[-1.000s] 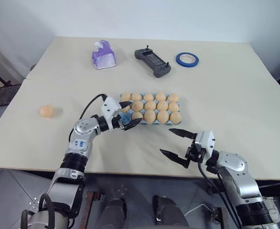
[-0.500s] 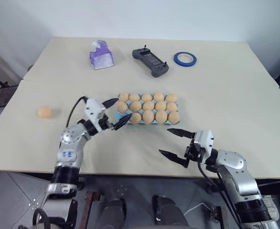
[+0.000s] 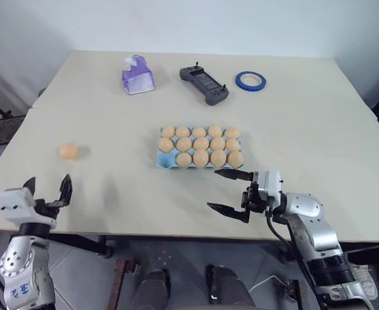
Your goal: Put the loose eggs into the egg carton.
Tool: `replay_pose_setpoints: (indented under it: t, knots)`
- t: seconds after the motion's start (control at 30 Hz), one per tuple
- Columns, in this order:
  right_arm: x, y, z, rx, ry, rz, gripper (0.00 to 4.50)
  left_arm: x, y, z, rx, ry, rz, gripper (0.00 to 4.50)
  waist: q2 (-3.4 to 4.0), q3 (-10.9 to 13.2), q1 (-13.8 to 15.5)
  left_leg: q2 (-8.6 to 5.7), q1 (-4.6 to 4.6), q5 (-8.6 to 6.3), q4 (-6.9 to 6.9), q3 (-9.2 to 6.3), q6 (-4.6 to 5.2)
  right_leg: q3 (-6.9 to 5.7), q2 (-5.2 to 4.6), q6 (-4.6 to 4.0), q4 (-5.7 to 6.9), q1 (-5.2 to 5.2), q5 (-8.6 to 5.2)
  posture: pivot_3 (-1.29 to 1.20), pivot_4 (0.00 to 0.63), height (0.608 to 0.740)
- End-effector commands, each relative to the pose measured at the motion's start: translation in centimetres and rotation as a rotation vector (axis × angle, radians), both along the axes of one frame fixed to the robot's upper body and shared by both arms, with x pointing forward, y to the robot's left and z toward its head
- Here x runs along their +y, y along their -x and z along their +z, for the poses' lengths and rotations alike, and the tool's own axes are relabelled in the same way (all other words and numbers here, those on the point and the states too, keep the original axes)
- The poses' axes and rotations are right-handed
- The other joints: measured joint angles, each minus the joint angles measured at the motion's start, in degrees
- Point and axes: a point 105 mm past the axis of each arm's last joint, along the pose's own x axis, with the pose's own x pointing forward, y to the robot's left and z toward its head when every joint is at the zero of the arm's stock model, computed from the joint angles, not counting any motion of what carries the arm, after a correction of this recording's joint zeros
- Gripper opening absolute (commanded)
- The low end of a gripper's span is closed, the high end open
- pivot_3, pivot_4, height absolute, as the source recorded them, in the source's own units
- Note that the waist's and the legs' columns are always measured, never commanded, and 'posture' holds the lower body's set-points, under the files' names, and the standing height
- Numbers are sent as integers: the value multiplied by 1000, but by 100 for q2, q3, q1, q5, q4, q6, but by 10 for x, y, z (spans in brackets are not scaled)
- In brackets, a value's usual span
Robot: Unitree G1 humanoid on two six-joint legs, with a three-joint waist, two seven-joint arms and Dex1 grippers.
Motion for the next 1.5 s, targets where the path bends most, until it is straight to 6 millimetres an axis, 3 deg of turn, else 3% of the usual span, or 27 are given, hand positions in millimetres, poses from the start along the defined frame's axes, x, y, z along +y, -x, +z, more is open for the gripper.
replay_pose_setpoints:
  t: [0.03, 0.1, 0.23, 0.4, 0.63, 0.93, 1.4, 1.5]
  knots:
    - [5, 1, 7, -29, -25, 27, 4500, -7, -5, 18, -46, -25, -2, 4460, -3, -2, 56, 0, 0, -1, 0, 0, -1, -2, 0, -9, 0, 0, -5, 0, 150, 740]
    - [6, 1, 7, -27, -23, 31, 4500, -11, -15, 21, -46, -25, -9, 4460, -3, -2, 77, 0, 0, -1, 0, 0, -2, -3, -1, -28, -2, 2, -14, 0, 150, 740]
    - [8, 0, 7, -22, -23, 34, 4500, -18, -54, 40, -79, -37, -49, 4460, -6, -4, 96, 5, -5, 0, 1, 0, -1, -24, -6, -32, -8, 8, -13, 0, 150, 740]
    - [8, 1, 7, -16, -16, 28, 4500, -10, -94, 46, -58, -52, 2, 4460, -5, -5, 32, 7, -3, 1, -4, 16, -1, -25, 2, -1, -10, 1, 5, 0, 150, 740]
    - [7, 0, 6, -13, -17, -3, 4500, -12, -134, 52, -37, -46, 8, 4460, -7, -5, 71, 17, -16, 5, -2, 20, 6, -84, 6, 0, -3, -19, 3, 0, 150, 740]
    - [4, -2, 8, -17, -21, -35, 4500, -2, -155, 39, 77, -45, 30, 4460, -8, -6, 51, 17, -8, 4, -1, 29, 5, -85, 5, 2, 10, -17, 4, 0, 150, 740]
    - [4, -2, 8, -14, -26, -55, 4500, 9, -152, 30, 109, -41, 55, 4460, -11, -6, 56, 17, -9, 2, -1, 35, 1, -87, 0, 2, 12, -20, 4, 0, 150, 740]
    - [4, -1, 7, -9, -23, -52, 4500, 9, -150, 28, 107, -40, 48, 3830, -11, -6, 56, 17, -9, 1, 0, 35, 1, -87, 0, 2, 12, -21, 4, 0, 150, 740]
